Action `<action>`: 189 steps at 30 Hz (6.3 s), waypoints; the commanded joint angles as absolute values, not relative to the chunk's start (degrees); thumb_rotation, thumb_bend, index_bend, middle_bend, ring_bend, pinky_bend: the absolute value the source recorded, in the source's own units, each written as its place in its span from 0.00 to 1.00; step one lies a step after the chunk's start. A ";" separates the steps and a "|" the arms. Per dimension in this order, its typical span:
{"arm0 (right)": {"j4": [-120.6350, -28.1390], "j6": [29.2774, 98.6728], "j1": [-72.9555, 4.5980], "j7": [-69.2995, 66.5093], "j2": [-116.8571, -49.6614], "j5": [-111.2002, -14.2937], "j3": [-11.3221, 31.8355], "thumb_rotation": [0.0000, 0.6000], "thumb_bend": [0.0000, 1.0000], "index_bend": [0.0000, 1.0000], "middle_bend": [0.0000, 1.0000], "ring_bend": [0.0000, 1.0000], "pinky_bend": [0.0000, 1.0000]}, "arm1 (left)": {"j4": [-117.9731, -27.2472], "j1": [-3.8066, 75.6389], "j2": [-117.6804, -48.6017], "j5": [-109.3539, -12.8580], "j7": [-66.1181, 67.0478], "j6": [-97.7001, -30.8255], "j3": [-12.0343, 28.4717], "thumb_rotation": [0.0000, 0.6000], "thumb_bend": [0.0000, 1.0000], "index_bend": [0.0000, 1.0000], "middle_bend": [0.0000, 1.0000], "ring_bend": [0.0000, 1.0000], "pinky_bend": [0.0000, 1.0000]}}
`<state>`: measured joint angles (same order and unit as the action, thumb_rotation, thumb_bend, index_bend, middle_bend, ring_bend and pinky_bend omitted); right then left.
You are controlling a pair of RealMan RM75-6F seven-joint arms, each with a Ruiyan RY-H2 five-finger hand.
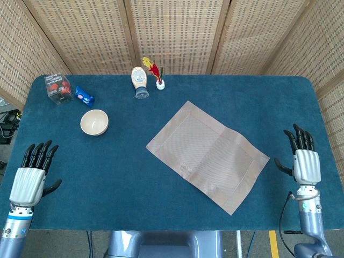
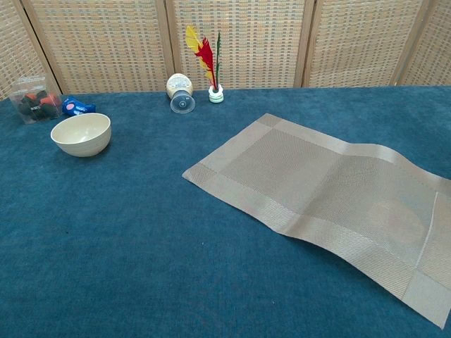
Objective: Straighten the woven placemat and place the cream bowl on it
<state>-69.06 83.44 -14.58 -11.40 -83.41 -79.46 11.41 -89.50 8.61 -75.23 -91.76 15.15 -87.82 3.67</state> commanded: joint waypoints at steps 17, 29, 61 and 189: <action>-78.31 92.71 -9.35 -17.08 -78.24 -86.97 8.79 1.00 0.38 0.16 0.00 0.00 0.00 | -95.03 24.71 -80.67 -86.42 30.83 -70.47 11.78 1.00 0.04 0.07 0.00 0.00 0.00; -78.81 91.81 -9.25 -18.34 -77.92 -87.09 8.58 1.00 0.38 0.16 0.00 0.00 0.00 | -85.96 37.16 -90.80 -75.29 40.31 -58.38 16.49 1.00 0.05 0.10 0.00 0.00 0.00; -78.01 90.78 -9.32 -19.91 -78.52 -86.37 9.25 1.00 0.38 0.16 0.00 0.00 0.00 | -58.46 52.18 -110.31 -66.48 43.31 -50.62 14.18 1.00 0.07 0.12 0.00 0.00 0.00; -85.56 96.81 -7.47 -16.49 -76.85 -96.30 5.13 1.00 0.38 0.21 0.00 0.00 0.00 | -90.54 29.88 -91.16 -92.61 47.61 -72.37 -12.78 1.00 0.50 0.65 0.00 0.00 0.00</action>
<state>-85.46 96.77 -7.44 -16.75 -76.79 -95.98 5.33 -90.46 30.15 -91.27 -92.35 47.59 -72.45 -12.52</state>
